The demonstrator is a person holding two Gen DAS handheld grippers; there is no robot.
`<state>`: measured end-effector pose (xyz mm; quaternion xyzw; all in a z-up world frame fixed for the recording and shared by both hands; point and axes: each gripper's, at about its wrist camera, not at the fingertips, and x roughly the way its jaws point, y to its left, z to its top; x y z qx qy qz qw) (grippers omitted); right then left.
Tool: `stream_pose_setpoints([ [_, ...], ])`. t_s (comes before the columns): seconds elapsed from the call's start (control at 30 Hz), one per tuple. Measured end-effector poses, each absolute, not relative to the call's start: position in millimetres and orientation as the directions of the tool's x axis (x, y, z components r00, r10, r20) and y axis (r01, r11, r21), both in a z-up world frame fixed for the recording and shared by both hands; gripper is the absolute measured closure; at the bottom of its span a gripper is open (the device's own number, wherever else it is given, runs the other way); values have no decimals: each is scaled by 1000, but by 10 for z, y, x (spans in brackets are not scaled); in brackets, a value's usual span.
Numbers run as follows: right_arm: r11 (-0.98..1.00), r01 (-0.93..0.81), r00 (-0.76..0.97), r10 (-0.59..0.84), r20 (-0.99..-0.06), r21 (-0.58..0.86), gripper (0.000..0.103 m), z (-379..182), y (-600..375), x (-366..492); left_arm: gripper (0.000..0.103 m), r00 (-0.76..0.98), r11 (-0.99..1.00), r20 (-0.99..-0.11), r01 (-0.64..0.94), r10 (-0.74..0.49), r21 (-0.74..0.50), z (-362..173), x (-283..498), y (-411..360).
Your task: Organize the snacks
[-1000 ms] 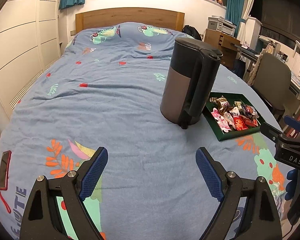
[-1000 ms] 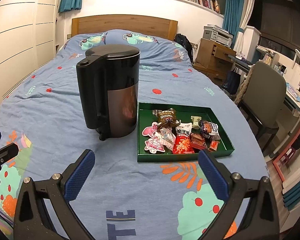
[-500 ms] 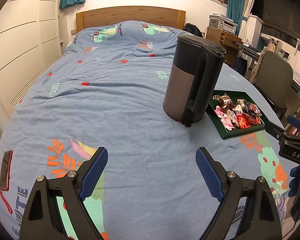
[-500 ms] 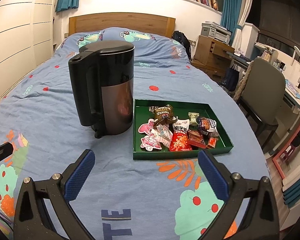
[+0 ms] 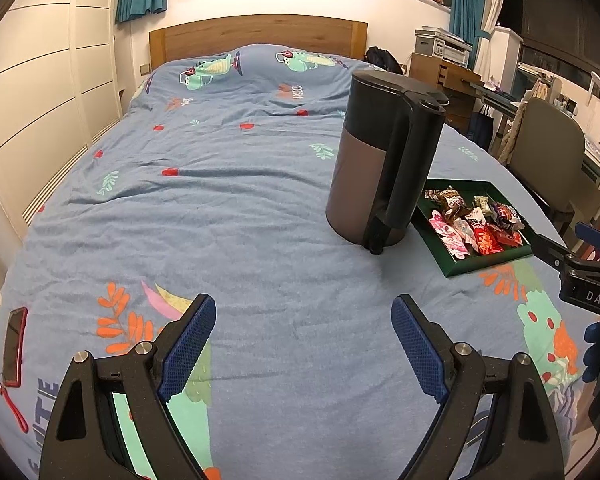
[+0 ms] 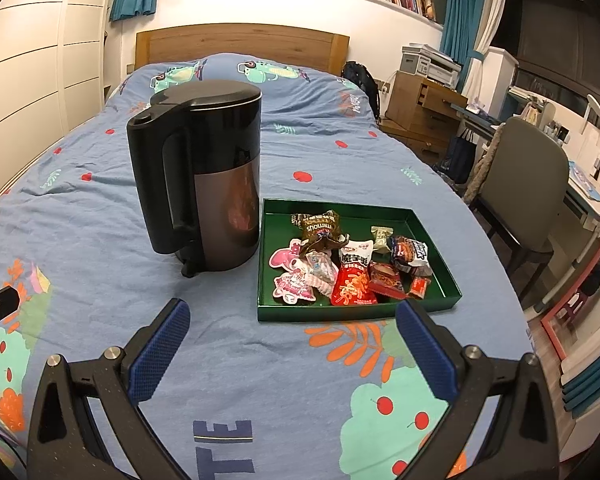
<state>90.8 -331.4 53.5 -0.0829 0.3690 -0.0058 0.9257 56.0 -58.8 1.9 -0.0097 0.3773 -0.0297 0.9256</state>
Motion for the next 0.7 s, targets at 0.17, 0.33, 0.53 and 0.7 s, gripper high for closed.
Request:
stream_pose_setpoints([
  [0.17, 986, -49, 728, -72, -682, -157, 0, 531, -3307, 906, 17, 715, 998, -696, 46, -61, -40, 23, 553, -585],
  [0.33, 986, -49, 726, -73, -684, -157, 0, 535, -3312, 911, 17, 715, 998, -697, 43, -59, -41, 23, 558, -577],
  [0.53, 986, -50, 725, -73, -685, -158, 0, 541, -3328, 920, 17, 722, 999, -691, 38, -46, -26, 36, 547, -590],
  [0.7, 986, -50, 724, -74, -686, -159, 0, 531, -3337, 928, 17, 722, 999, -691, 38, -45, -26, 33, 543, -595],
])
